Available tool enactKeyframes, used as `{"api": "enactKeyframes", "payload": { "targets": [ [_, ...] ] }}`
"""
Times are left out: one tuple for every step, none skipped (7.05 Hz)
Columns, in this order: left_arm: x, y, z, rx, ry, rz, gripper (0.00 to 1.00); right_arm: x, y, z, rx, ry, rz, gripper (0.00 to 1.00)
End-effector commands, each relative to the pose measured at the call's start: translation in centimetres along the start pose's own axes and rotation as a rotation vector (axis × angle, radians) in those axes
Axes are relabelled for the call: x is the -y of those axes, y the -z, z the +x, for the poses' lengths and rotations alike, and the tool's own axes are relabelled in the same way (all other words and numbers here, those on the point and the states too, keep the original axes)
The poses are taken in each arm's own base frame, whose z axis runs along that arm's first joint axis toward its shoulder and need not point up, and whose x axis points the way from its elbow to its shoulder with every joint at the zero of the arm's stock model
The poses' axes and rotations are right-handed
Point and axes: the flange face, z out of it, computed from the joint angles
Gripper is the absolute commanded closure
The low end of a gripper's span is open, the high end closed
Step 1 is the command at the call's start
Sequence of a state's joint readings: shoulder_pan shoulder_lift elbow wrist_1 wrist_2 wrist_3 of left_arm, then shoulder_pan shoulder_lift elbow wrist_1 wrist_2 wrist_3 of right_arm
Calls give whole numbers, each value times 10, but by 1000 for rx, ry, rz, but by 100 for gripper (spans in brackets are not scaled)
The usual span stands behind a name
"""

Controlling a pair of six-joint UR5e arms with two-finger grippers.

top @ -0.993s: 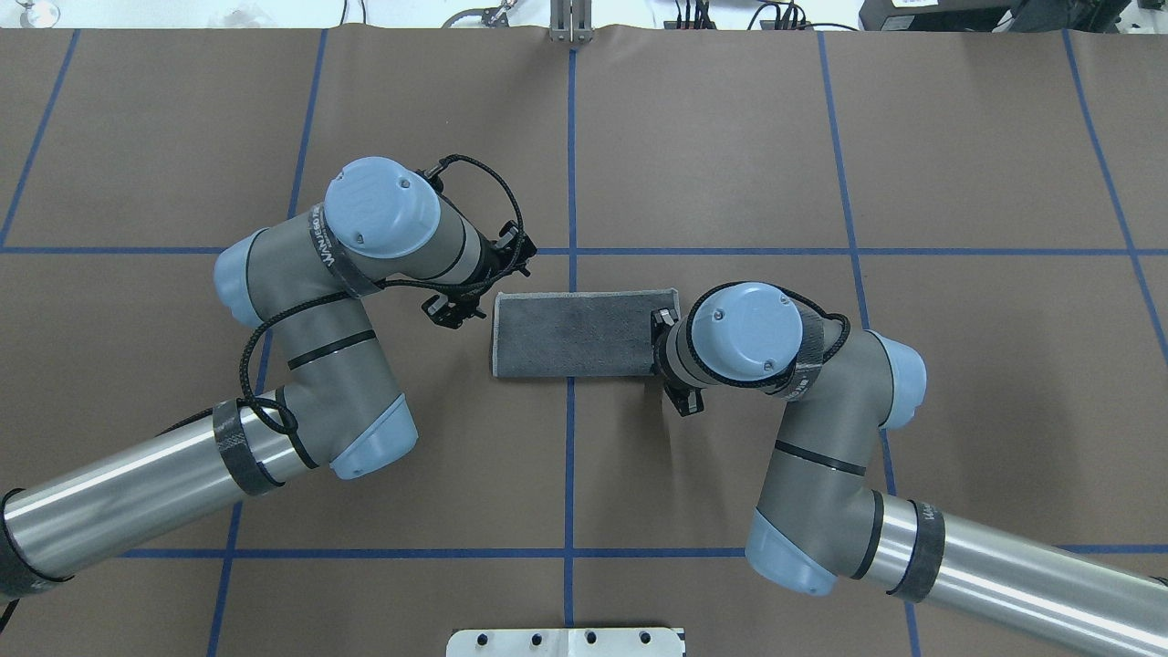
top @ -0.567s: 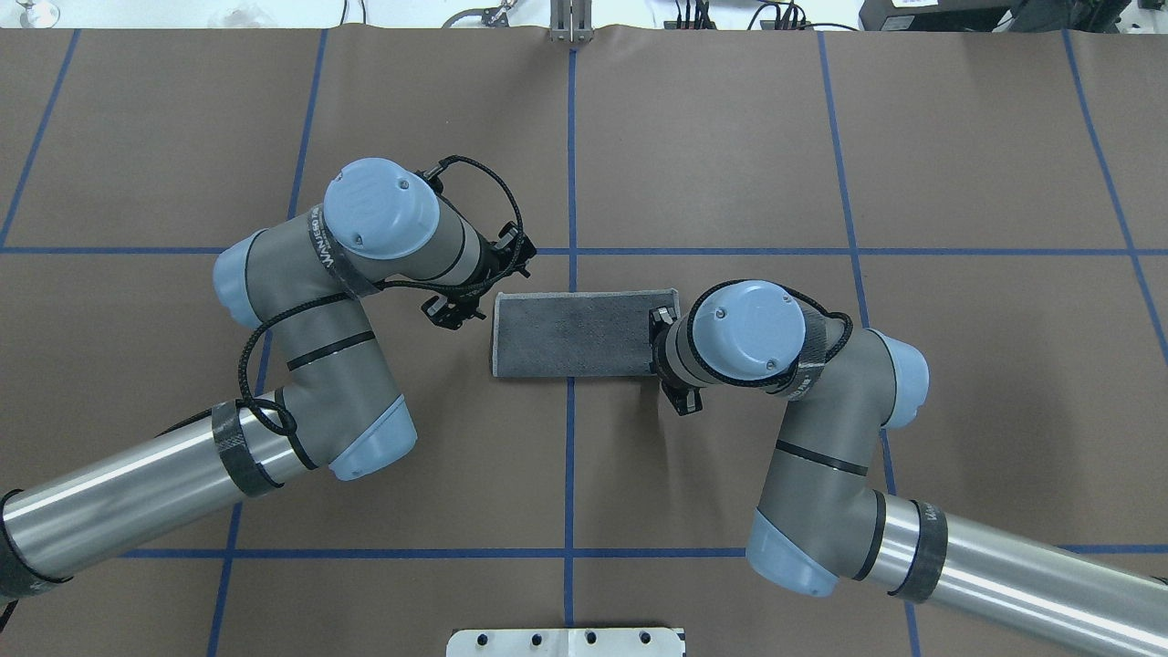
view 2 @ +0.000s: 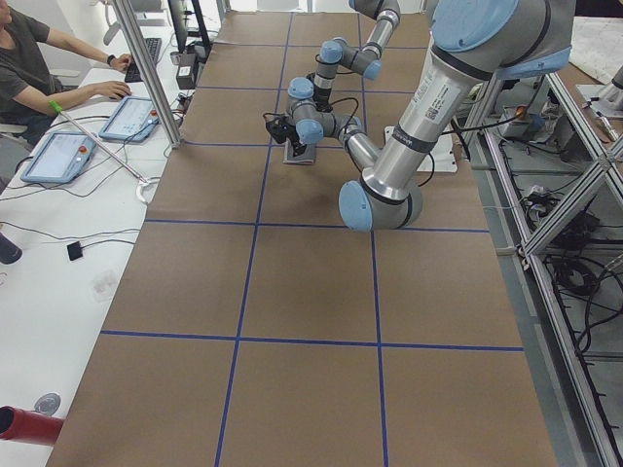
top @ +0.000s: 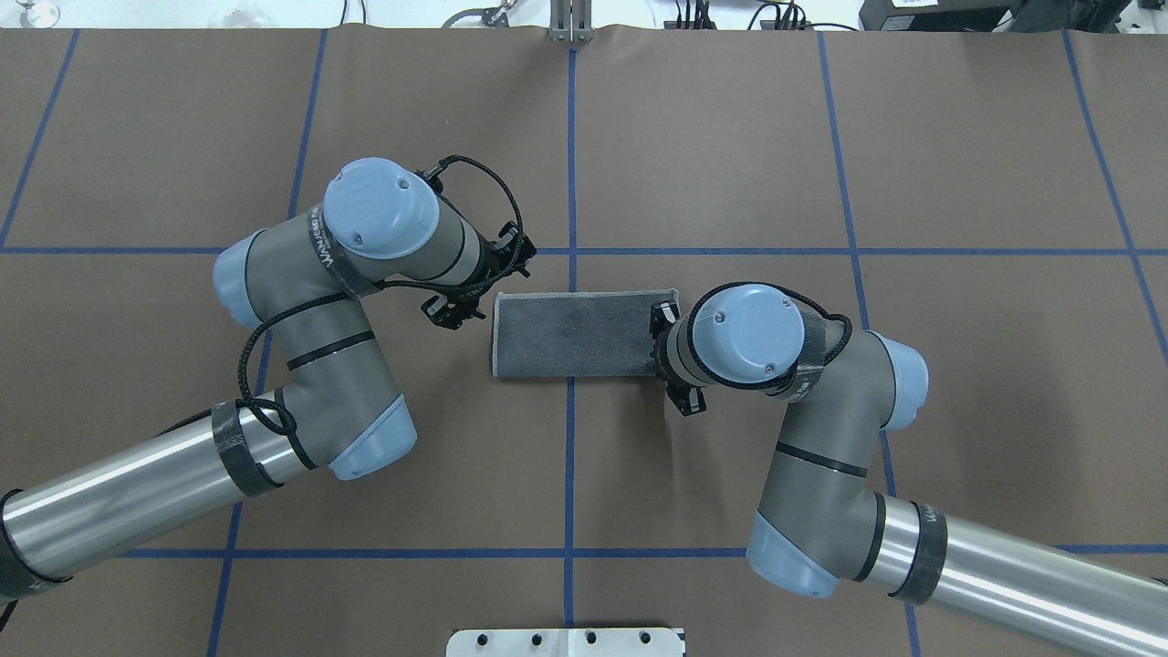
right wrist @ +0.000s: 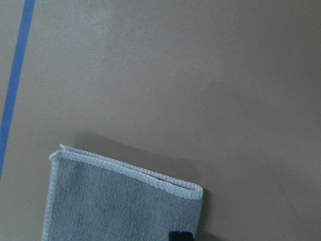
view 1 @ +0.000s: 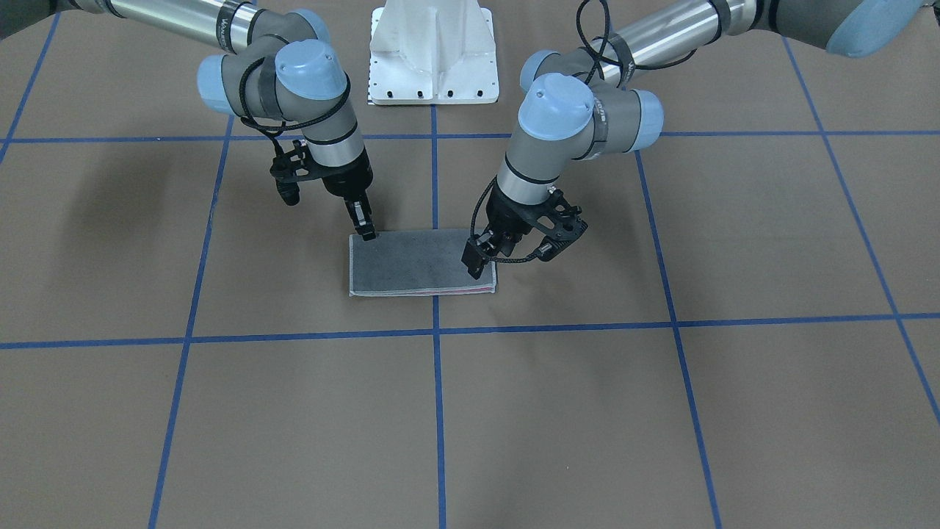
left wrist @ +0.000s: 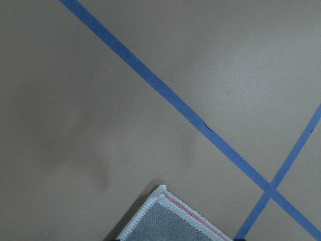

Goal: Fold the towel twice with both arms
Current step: 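Grasp the folded towel's end with the right gripper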

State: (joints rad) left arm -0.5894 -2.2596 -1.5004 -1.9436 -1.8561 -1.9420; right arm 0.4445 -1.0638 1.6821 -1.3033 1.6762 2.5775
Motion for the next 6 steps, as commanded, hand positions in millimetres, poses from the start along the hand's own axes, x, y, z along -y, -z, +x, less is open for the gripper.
{"api": "enactKeyframes", "payload": {
  "targets": [
    [-1, -1, -1, 2, -1, -1, 20, 0, -3, 0, 7, 0, 11, 57],
    [-1, -1, -1, 2, -1, -1, 20, 2, -8, 1, 1, 2, 20, 58],
    [-1, -1, -1, 2, -1, -1, 20, 2, -9, 3, -2, 2, 20, 59],
    [-1, -1, -1, 2, -1, -1, 20, 0, -10, 4, -4, 3, 19, 77],
    [-1, -1, -1, 2, -1, -1, 20, 1, -10, 5, -5, 6, 18, 100],
    [-1, -1, -1, 2, -1, -1, 20, 0, -9, 6, -6, 15, 16, 100]
  ]
}}
